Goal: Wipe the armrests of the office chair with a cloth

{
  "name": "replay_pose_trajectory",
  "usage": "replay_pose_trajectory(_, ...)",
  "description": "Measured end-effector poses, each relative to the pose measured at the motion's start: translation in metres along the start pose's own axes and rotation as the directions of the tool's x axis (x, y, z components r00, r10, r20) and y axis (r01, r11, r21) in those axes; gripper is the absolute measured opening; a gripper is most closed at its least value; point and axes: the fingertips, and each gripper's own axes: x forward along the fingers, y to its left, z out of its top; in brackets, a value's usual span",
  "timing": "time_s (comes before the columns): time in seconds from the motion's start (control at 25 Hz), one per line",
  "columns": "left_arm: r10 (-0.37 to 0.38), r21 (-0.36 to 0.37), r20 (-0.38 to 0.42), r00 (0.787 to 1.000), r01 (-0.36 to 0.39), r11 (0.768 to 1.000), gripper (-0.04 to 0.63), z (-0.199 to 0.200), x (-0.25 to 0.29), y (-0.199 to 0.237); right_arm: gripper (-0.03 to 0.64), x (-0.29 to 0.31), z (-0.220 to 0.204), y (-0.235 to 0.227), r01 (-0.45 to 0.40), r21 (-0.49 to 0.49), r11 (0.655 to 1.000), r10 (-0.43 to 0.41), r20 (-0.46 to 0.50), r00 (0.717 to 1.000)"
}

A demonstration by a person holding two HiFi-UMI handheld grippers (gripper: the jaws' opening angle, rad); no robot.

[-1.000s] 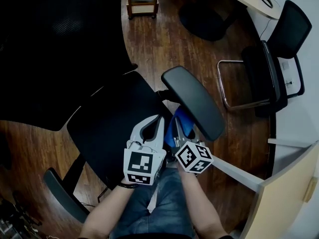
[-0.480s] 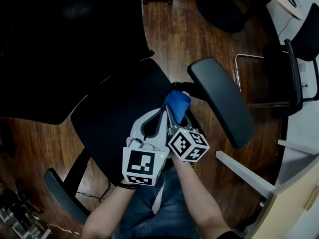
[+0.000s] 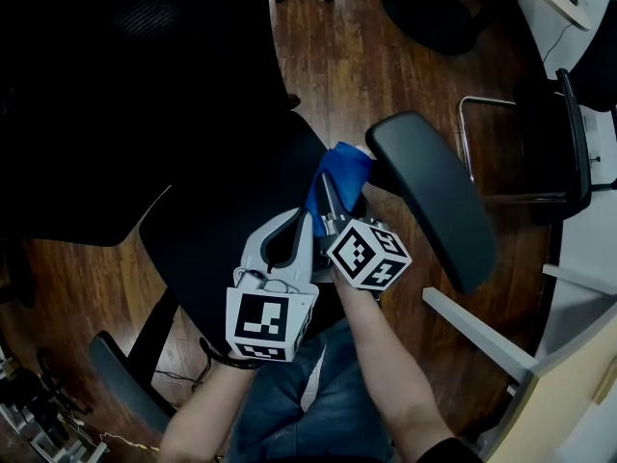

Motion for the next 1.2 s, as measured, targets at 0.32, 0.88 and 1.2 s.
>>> replay_pose_trajectory(0.32,-0.027,0.004,0.024,0.999,0.027,1.0,0.003,0.035,-0.015,-0.028,0.14,-0.034,0.037,0.026,-0.003,-0.049,0.999,0.005,0.03,1.0)
replay_pose_trajectory(0.88,-0.062,-0.047,0.076,0.995,0.065,0.997,0.003,0.057,-0.019,-0.091,0.14,-0.134,-0.022,-0.012,0.024,-0.161,0.987,-0.049,-0.154,0.987)
replay_pose_trajectory(1.2,-0.073,-0.013,0.127,0.989,0.075,0.997,0.003,0.103,-0.005,-0.147,0.14,-0.185,0.035,-0.082,0.094,-0.197,0.976,-0.116,-0.101,0.988)
